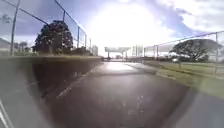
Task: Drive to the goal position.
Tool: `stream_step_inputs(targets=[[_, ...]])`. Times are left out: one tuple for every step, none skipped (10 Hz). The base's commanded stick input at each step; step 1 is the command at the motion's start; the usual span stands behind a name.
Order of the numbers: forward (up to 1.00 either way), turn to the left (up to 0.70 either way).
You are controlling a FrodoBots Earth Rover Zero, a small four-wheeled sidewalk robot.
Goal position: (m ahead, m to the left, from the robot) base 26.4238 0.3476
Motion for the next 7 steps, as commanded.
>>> stream_step_inputs(targets=[[0.7,0.0],[0.7,0.0],[0.7,0.0],[0.7,0.0],[0.7,0.0],[0.7,0.0],[0.7,0.0]])
